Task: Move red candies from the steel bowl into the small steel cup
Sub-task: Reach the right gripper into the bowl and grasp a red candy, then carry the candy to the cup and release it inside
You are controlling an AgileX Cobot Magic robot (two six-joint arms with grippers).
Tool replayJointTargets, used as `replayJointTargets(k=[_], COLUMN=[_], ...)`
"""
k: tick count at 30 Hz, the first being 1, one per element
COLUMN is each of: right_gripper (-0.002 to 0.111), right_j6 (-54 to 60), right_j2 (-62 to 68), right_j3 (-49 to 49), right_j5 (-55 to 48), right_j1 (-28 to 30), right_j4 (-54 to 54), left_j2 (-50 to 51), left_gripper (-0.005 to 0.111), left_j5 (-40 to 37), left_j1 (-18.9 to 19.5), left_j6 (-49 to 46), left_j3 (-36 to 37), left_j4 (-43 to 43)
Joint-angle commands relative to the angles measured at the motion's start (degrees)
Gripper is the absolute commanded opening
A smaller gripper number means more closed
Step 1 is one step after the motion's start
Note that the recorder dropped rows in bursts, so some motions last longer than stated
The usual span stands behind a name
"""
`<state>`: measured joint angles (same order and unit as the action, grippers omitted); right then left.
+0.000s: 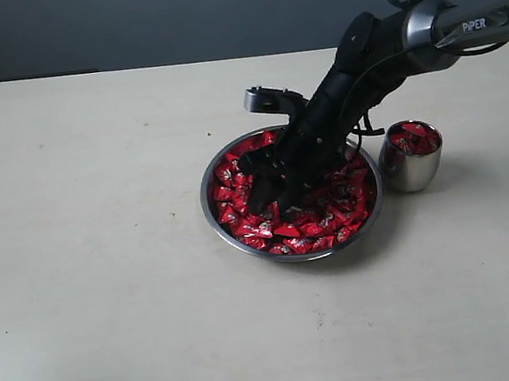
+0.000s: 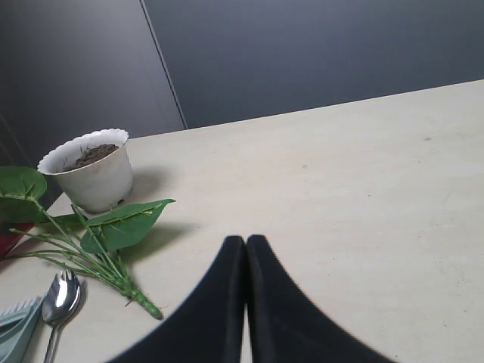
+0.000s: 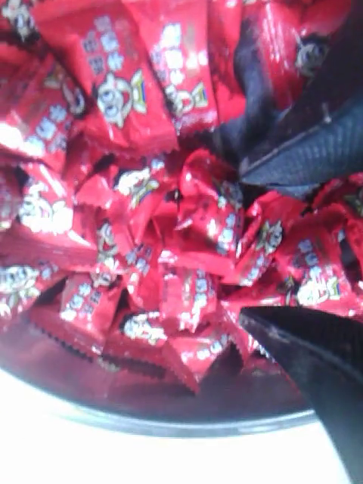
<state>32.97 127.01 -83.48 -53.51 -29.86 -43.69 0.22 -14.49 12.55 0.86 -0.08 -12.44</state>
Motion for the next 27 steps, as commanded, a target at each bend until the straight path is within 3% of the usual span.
replayJointTargets(k=[1, 3, 6, 18, 27], right_gripper=[0.045, 0.032, 0.001, 0.002, 0.002], right_j6=[1.6, 1.6, 1.6, -3.2, -5.2], right_j2=[1.9, 1.9, 1.1, -9.0, -17.4], right_j3=[-0.3, -0.3, -0.3, -0.3, -0.3], right_j5=[-2.2, -2.2, -2.1, -2.5, -5.1], right_j1=[0.1, 0.1, 0.2, 3.6, 11.2], right_j4=[-2.5, -1.8, -0.7, 11.6, 15.0], left_j2=[-0.2, -0.2, -0.2, -0.2, -0.2], left_gripper=[0.000, 0.000, 0.000, 0.000, 0.000], left_j5=[0.8, 0.8, 0.8, 0.8, 0.8], left_j1=[-0.2, -0.2, -0.2, -0.2, -0.2], left_j6=[0.2, 0.2, 0.2, 0.2, 0.2], left_j3=[0.1, 0.1, 0.1, 0.1, 0.1], left_j4=[-0.3, -0.3, -0.3, -0.3, -0.3])
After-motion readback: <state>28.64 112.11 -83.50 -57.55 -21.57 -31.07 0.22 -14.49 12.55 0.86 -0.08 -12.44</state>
